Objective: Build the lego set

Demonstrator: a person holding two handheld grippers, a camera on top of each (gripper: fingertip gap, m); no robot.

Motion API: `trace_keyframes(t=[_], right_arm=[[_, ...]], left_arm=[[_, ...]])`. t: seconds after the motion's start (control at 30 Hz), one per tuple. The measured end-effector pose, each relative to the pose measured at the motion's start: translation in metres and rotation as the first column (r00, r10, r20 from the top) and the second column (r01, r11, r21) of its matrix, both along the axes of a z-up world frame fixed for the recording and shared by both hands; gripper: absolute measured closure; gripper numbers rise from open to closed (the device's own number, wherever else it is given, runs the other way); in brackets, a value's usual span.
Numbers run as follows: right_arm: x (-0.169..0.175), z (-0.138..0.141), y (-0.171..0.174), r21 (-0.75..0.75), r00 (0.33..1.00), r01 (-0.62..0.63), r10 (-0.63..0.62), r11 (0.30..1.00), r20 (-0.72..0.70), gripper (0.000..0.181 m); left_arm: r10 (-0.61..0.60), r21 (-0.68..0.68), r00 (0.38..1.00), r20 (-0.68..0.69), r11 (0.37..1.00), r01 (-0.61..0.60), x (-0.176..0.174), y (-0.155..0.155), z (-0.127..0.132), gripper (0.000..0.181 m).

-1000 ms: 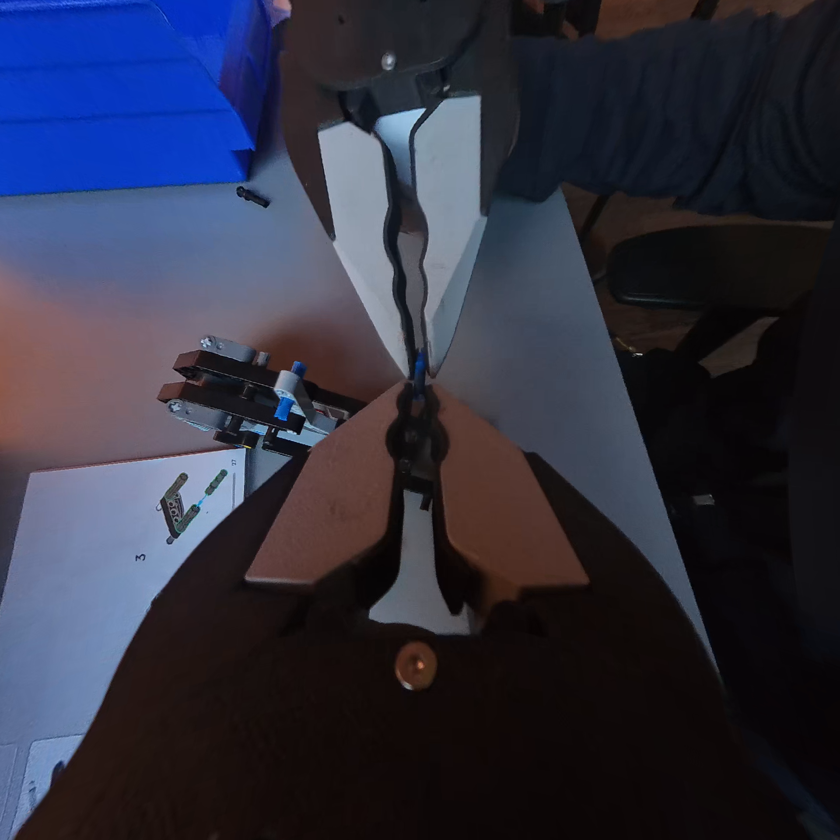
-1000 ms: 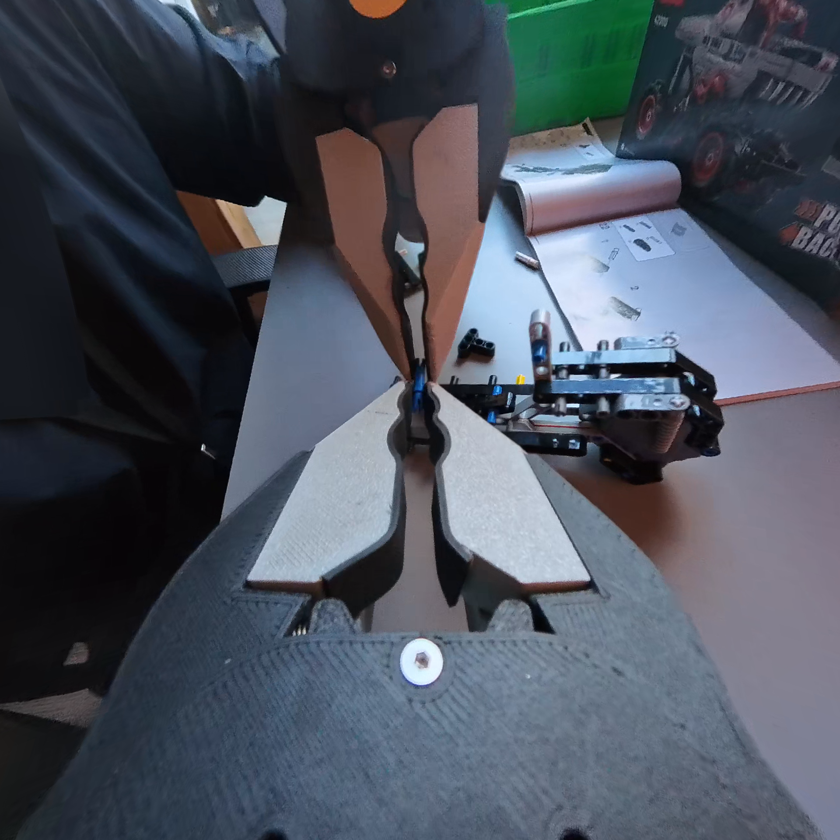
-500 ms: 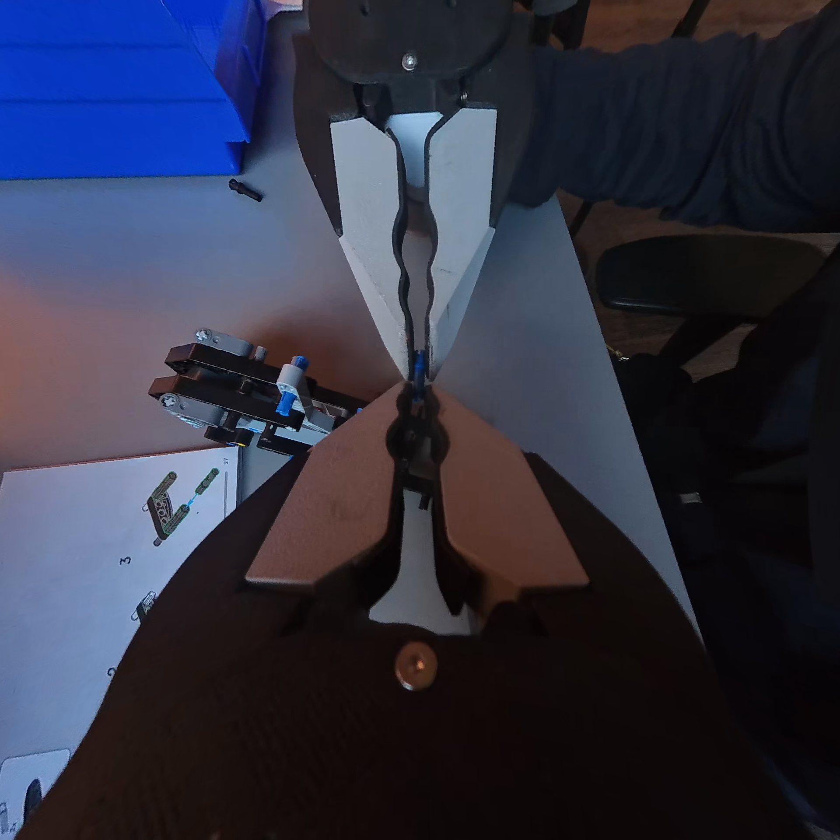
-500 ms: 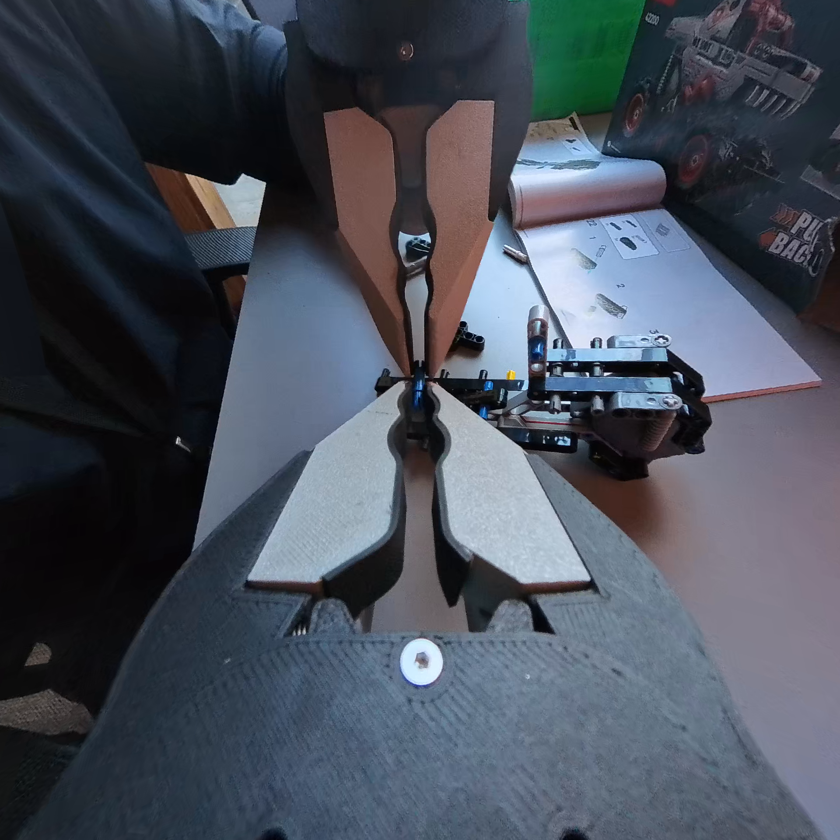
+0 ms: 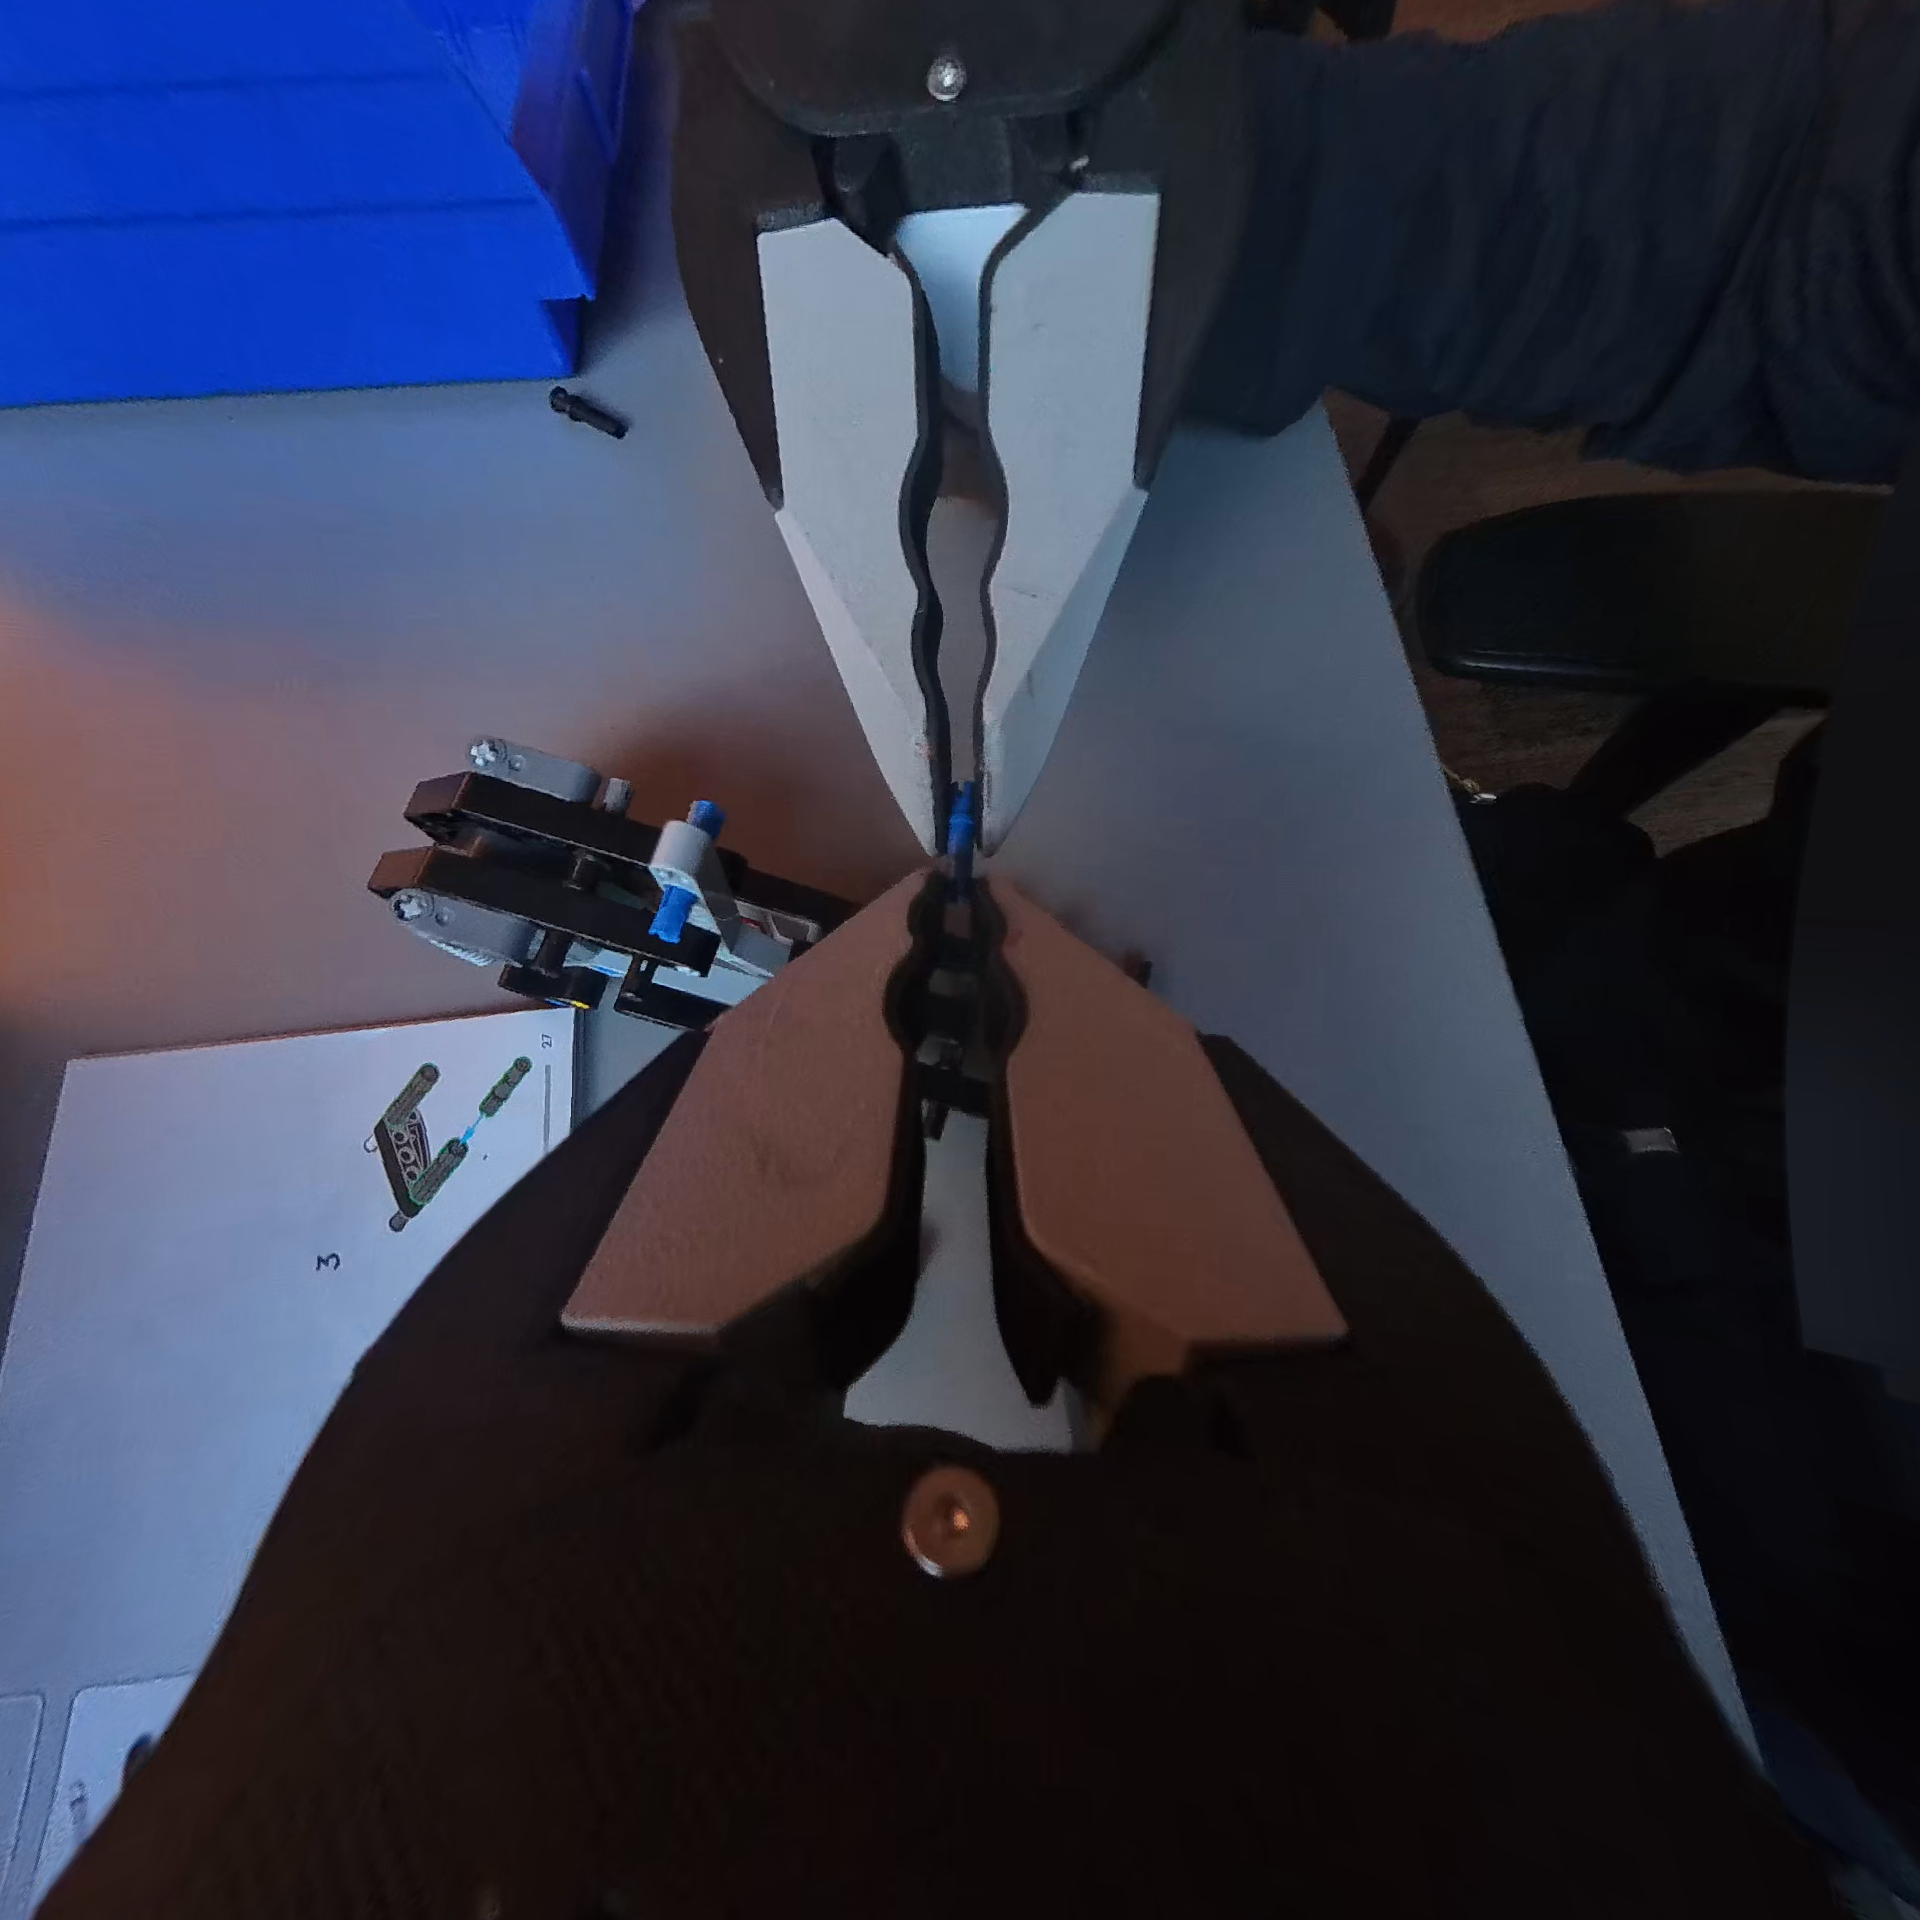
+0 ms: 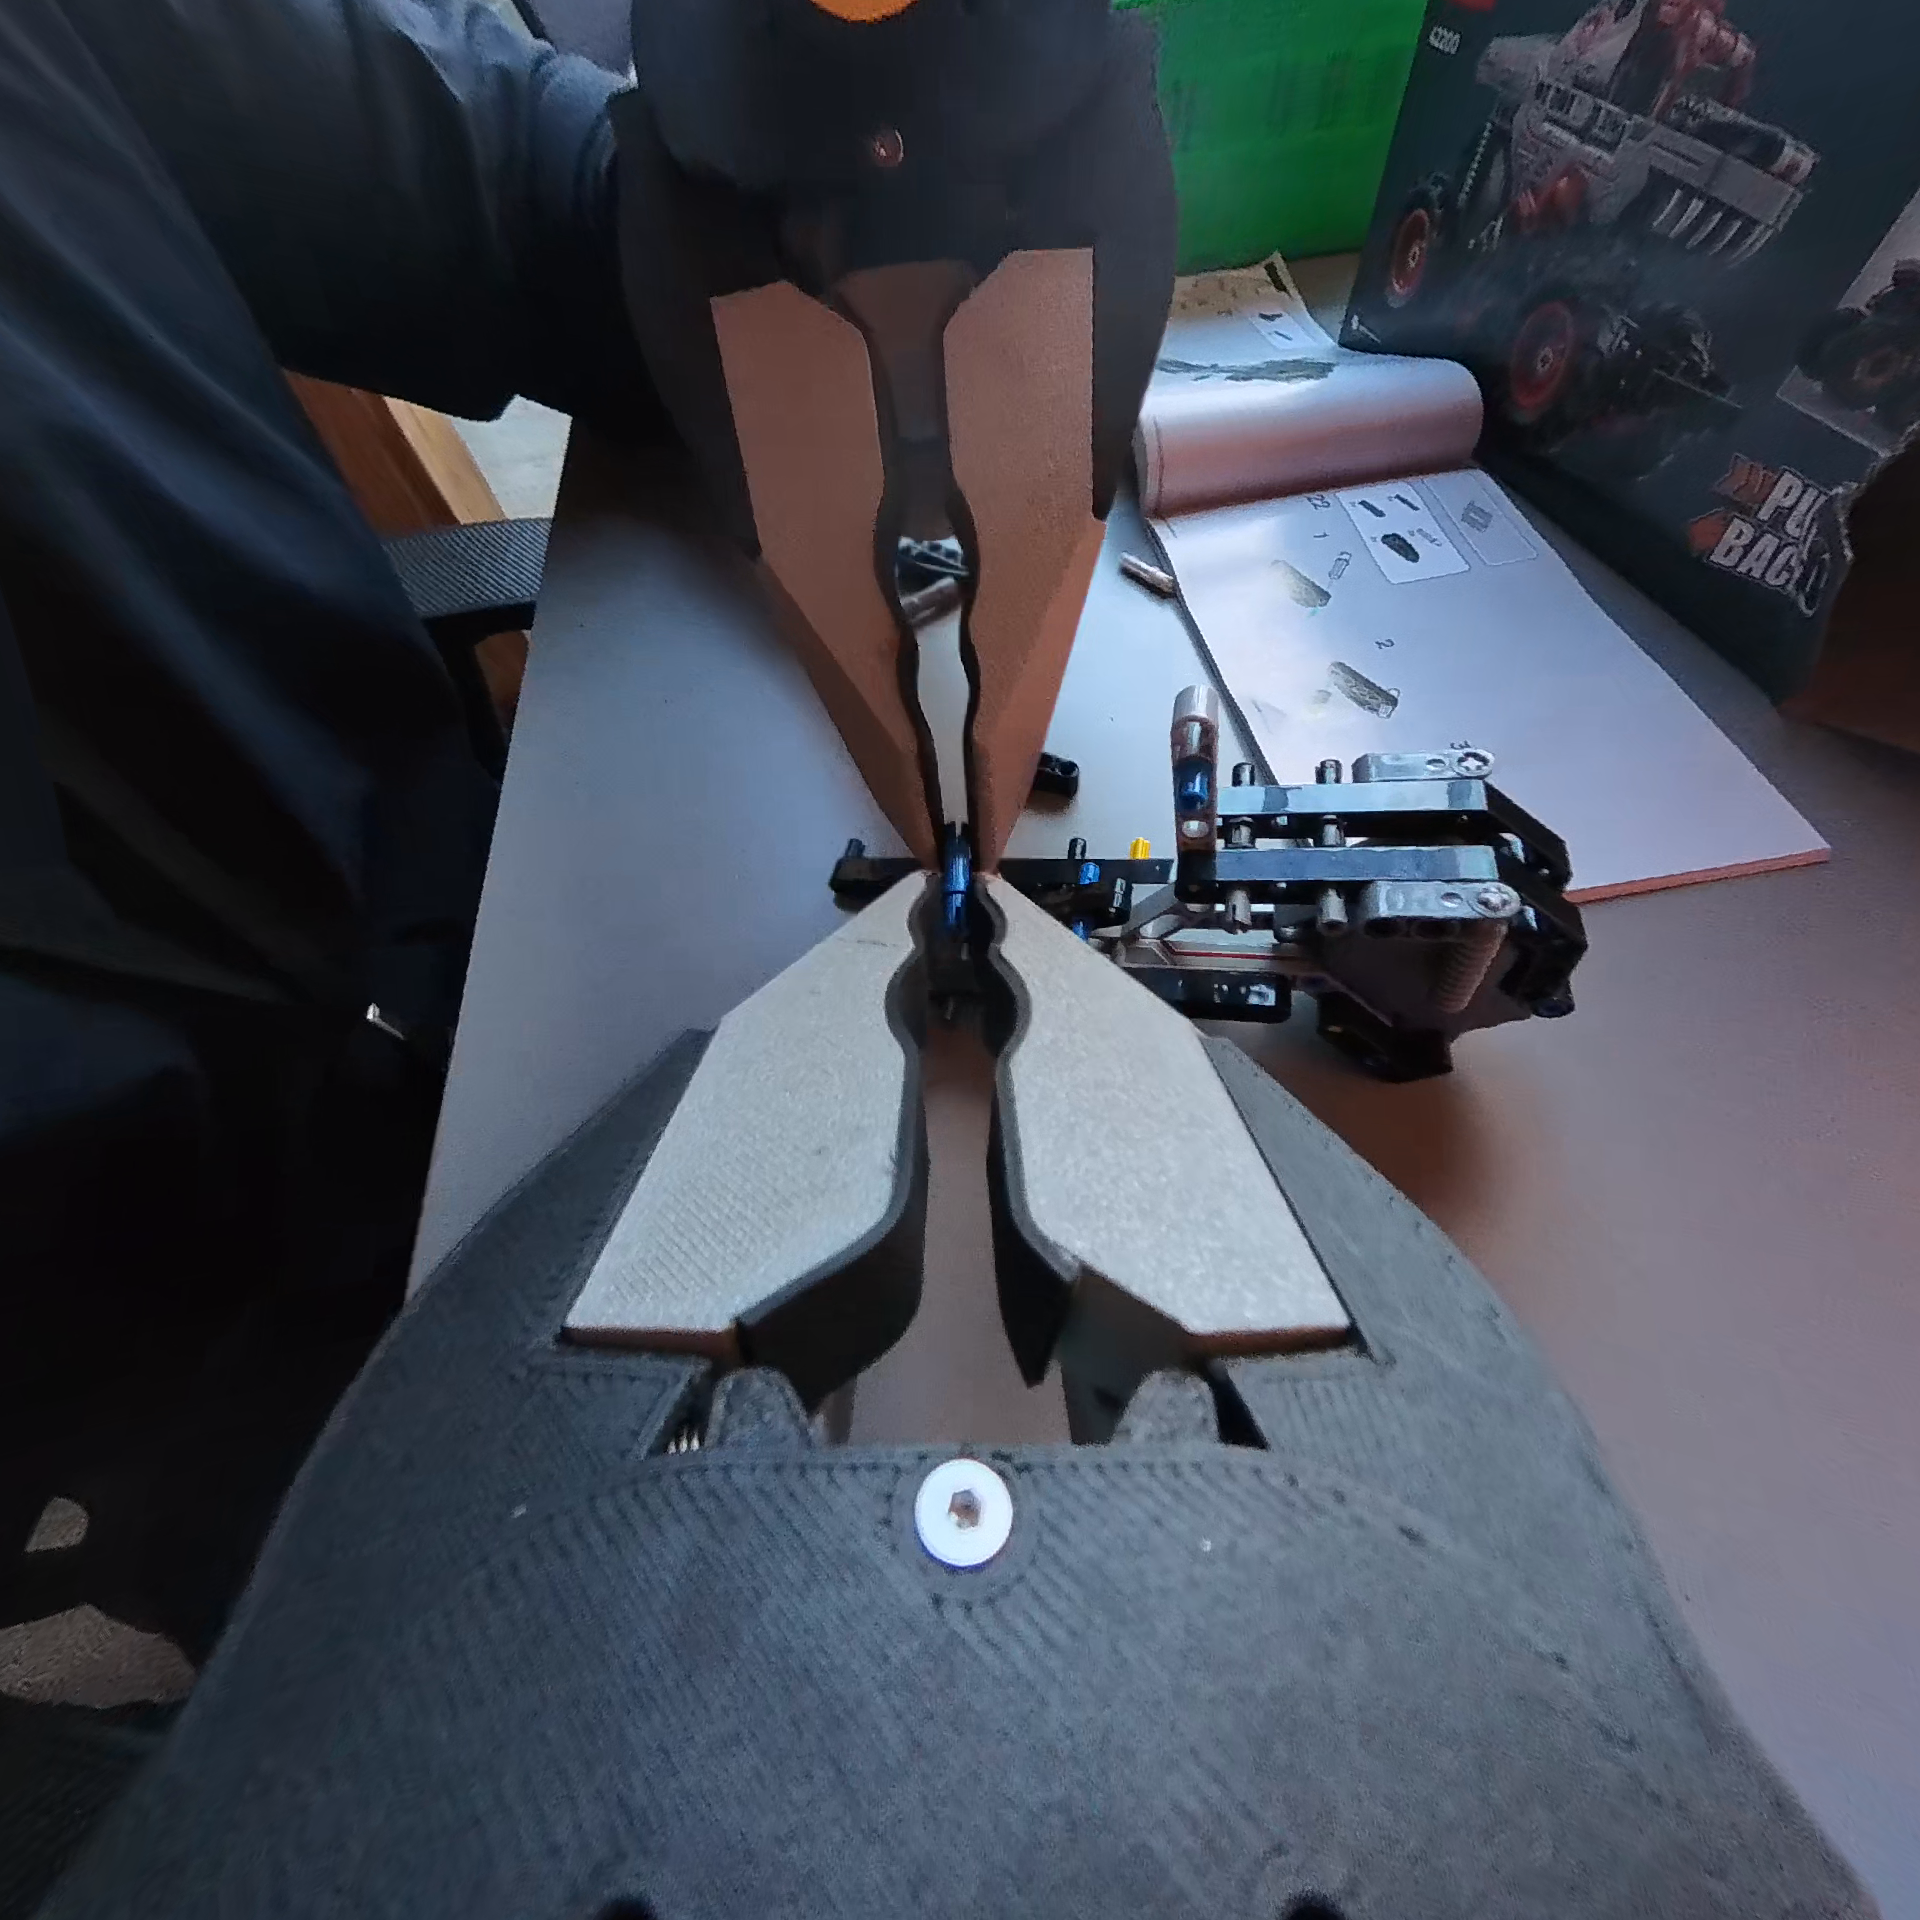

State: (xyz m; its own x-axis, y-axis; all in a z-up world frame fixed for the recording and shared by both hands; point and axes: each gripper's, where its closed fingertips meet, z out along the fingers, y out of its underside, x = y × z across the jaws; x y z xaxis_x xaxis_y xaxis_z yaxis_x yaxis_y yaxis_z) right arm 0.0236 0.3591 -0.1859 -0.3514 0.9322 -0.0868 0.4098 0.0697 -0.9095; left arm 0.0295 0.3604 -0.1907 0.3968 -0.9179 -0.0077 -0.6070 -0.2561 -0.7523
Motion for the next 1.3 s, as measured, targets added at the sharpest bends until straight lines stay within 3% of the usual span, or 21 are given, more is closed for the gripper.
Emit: trace_keyframes(t=[0.1,0.17,0.3,0.47,0.6,1.3], right_arm=[[0.002,-0.010,0.013,0.017,0.997,0.056,-0.056,0.998,0.053,0.179],[0.003,-0.016,0.028,0.024,0.987,0.132,-0.133,0.991,0.087,0.180],[0.005,-0.031,0.051,0.062,0.953,0.245,-0.252,0.968,0.170,0.180],[0.005,-0.044,0.055,0.117,0.938,0.250,-0.270,0.961,0.219,0.180],[0.005,-0.044,0.054,0.126,0.940,0.244,-0.266,0.962,0.212,0.179],[0.002,-0.040,0.050,0.105,0.952,0.220,-0.237,0.970,0.192,0.180]], left_arm=[[0.051,0.032,0.995,-0.091,0.998,-0.048,-0.015,0.009,-0.006,0.181],[0.106,0.050,0.989,-0.105,0.994,-0.101,-0.031,0.018,0.005,0.178],[0.202,-0.047,0.978,-0.056,0.978,-0.205,-0.055,0.031,0.012,0.166],[0.248,-0.233,0.968,-0.025,0.940,-0.247,-0.056,0.041,-0.017,0.152],[0.252,-0.367,0.966,0.064,0.906,-0.212,-0.049,0.044,-0.025,0.156],[0.268,-0.609,0.931,0.247,0.790,-0.066,-0.034,0.043,-0.037,0.168]])
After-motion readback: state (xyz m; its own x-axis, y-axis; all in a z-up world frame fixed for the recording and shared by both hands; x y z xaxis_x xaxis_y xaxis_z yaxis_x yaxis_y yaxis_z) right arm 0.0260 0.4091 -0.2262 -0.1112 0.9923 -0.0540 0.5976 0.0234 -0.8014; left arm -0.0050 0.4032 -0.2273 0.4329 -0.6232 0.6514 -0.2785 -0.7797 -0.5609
